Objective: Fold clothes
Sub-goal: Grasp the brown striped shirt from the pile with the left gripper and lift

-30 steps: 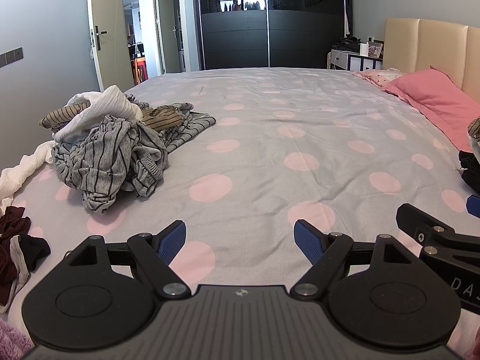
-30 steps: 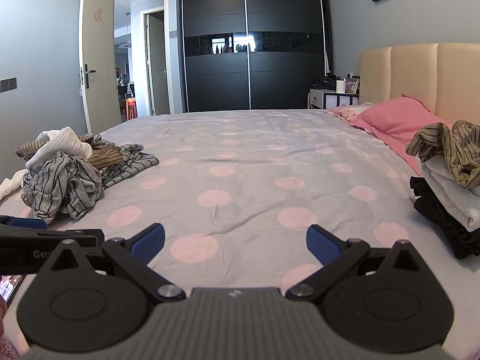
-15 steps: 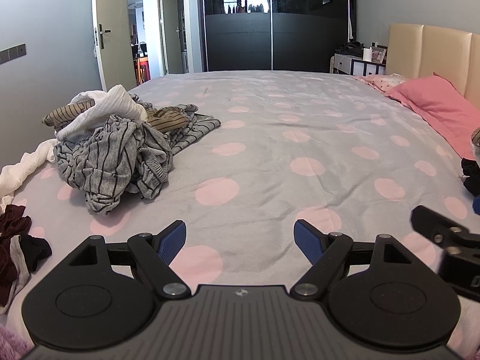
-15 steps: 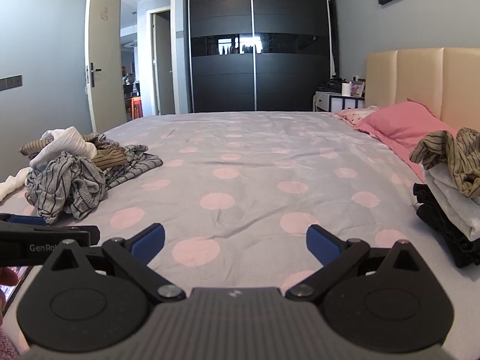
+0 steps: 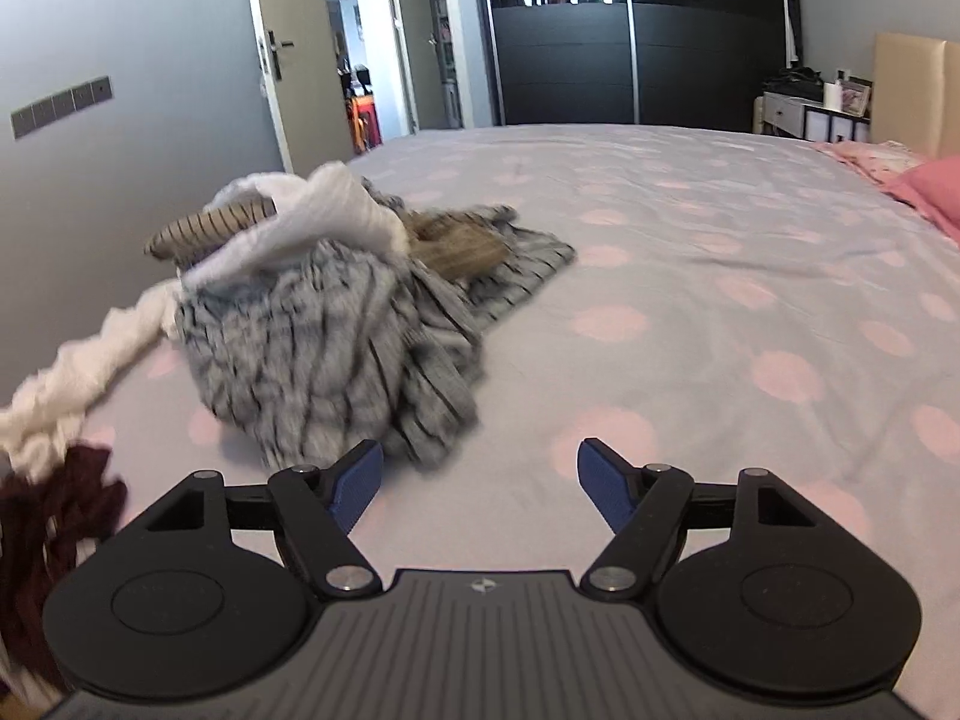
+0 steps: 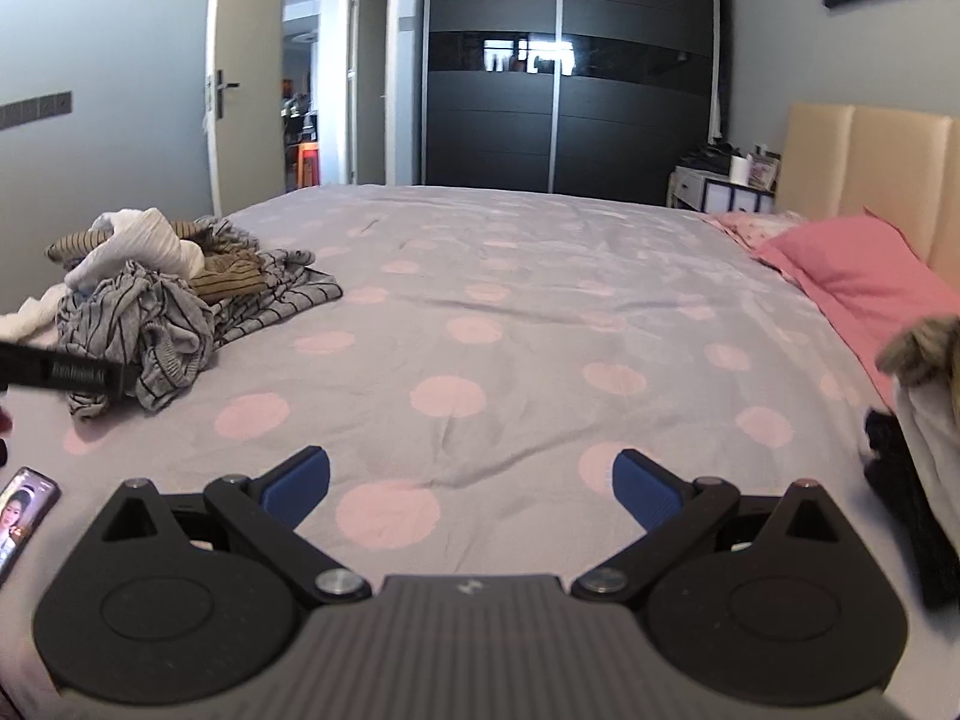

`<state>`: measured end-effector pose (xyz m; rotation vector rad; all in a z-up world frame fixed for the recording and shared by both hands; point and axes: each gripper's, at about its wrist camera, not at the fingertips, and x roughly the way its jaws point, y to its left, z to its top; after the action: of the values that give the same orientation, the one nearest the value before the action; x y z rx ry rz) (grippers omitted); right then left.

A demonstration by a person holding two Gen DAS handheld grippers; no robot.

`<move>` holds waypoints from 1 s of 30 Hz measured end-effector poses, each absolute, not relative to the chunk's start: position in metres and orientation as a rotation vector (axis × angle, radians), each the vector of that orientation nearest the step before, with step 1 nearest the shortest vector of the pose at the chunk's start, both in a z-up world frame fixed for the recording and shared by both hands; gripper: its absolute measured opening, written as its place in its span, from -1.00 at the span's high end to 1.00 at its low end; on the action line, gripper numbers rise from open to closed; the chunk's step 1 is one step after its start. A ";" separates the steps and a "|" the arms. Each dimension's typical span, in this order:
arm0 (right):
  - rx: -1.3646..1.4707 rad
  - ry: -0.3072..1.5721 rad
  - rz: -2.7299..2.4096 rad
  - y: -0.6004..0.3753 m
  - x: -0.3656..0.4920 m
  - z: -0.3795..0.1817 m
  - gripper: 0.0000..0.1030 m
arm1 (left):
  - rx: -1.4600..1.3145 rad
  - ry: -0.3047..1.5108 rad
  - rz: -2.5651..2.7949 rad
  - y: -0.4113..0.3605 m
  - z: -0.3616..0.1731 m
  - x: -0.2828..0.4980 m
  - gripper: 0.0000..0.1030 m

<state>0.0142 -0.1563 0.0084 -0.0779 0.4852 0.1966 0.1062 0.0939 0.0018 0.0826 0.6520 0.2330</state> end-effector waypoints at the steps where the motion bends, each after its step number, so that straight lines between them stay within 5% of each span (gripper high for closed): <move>1: -0.081 0.485 0.202 -0.157 0.022 0.008 -0.97 | 0.085 0.648 0.246 0.099 0.002 0.116 -0.34; 18: -0.055 0.576 0.245 -0.153 0.113 -0.031 -0.97 | 0.371 0.568 0.347 0.114 -0.060 0.319 -0.32; 21: -0.060 0.578 0.255 -0.149 0.124 -0.036 -0.97 | 0.372 0.611 0.343 0.122 -0.072 0.335 0.04; 25: -0.068 0.583 0.269 -0.144 0.133 -0.042 -0.97 | 0.274 0.659 0.318 0.138 -0.074 0.349 0.89; 30: -0.071 0.594 0.268 -0.143 0.137 -0.047 -0.97 | 0.249 0.591 0.309 0.139 -0.055 0.331 0.99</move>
<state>0.1374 -0.1432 -0.0475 -0.0712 0.5945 0.2678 0.3306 0.1388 -0.0549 0.2494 0.5905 0.3093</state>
